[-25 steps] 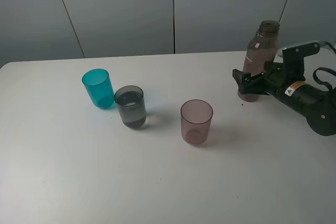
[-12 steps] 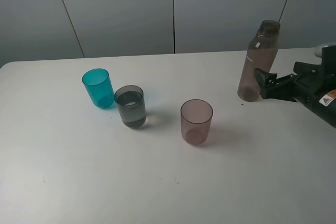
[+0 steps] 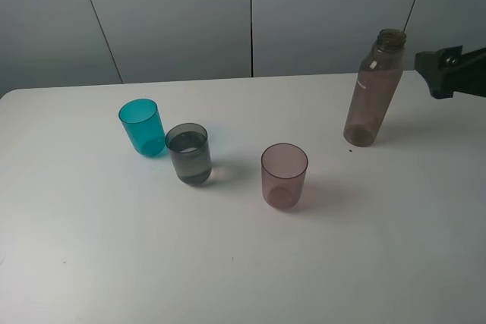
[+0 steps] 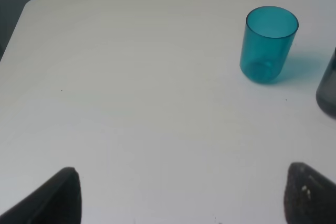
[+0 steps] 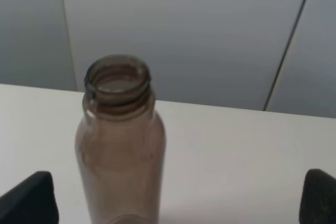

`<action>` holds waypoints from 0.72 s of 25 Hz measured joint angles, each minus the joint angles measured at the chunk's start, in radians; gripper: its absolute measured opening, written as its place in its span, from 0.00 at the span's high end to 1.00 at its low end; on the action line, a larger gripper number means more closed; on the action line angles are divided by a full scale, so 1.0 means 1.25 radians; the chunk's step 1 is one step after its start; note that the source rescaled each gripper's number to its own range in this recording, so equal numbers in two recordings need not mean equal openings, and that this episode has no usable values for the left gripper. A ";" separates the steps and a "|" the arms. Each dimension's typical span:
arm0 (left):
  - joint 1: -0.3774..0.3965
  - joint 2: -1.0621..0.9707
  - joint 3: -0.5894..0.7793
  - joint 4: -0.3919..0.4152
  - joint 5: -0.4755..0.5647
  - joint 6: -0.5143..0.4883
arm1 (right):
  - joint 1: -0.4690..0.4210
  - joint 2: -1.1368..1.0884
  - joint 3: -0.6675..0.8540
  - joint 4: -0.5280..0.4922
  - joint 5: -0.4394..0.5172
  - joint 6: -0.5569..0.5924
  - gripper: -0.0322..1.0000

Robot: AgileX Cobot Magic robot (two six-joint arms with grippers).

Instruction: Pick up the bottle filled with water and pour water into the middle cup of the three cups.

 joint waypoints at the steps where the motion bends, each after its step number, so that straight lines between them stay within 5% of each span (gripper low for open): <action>1: 0.000 0.000 0.000 0.000 0.000 0.000 | 0.000 -0.048 -0.038 0.000 0.075 0.006 0.00; 9: 0.000 0.000 0.000 0.000 0.000 0.000 | 0.000 -0.240 -0.282 0.056 0.616 -0.017 0.00; 18: 0.000 0.000 0.000 0.000 0.000 0.000 | 0.000 -0.433 -0.293 0.156 0.960 -0.100 0.00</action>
